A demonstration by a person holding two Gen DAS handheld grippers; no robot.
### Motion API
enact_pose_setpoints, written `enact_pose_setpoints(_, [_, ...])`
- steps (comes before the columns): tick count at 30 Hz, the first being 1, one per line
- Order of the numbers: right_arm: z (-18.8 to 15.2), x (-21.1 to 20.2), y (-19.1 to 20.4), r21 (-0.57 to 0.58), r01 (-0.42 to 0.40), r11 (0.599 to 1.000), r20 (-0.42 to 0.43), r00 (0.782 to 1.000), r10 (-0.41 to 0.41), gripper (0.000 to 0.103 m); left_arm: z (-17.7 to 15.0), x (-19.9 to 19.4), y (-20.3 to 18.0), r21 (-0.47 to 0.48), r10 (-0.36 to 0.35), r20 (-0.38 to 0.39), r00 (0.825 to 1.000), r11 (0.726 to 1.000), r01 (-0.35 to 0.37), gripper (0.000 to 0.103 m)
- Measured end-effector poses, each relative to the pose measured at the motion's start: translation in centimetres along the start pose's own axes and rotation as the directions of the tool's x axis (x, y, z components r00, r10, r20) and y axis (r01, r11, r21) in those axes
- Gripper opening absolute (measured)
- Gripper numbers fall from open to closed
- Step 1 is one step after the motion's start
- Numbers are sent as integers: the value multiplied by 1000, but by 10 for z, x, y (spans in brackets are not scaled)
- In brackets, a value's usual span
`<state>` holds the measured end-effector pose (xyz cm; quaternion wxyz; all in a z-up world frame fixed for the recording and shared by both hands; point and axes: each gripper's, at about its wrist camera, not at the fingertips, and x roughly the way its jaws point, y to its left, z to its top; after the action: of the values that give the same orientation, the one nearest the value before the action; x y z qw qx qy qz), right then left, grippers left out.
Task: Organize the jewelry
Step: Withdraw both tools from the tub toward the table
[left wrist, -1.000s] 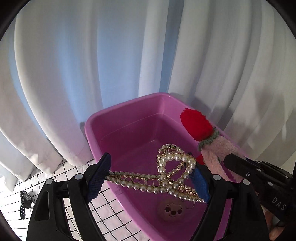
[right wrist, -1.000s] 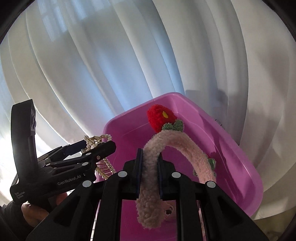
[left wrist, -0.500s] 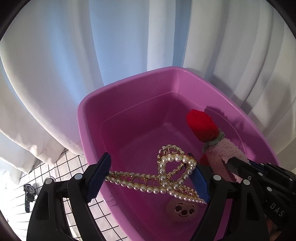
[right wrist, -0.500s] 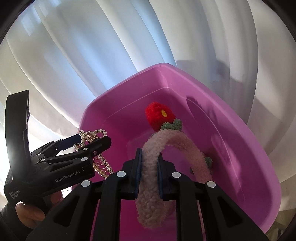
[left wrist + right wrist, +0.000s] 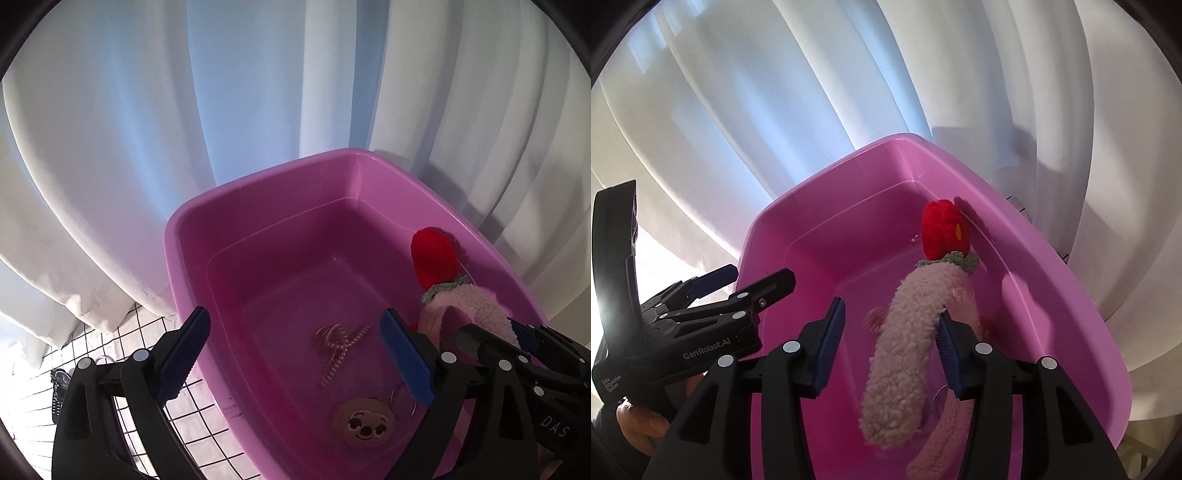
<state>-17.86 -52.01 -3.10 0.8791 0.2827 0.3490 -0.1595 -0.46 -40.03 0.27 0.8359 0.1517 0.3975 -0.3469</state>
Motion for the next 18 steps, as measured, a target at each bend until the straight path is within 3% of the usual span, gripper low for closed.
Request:
enact_pose_setpoints(1, [0, -1, -1, 7, -12, 1000, 3, 1000, 12, 50, 1, -2, 1, -5, 1, 3, 1000, 1000, -1, 91])
enact_pose_setpoints(3, [1, -2, -3, 29, -39, 999, 0, 999, 39, 65, 1, -3, 2, -11, 2, 5, 1000, 1000, -2, 91])
enact_pose_setpoints(8, [5, 7, -2, 62, -25, 998, -87, 996, 30, 70, 1, -10, 6, -23, 3, 13, 1000, 1000, -3, 91])
enact_pose_setpoints(11, [6, 16, 8, -1, 19, 1000, -182, 983, -19, 79, 2, -14, 10, -33, 6, 20, 1000, 999, -5, 91])
enact_pose_setpoints(13, [4, 21, 11, -26, 47, 999, -236, 970, -52, 79, 1, -18, 14, -45, 3, 23, 1000, 999, -2, 91])
enact_pose_setpoints(18, [5, 15, 17, -13, 45, 999, -217, 975, -46, 79, 0, -28, 24, -64, 3, 39, 999, 998, 0, 91])
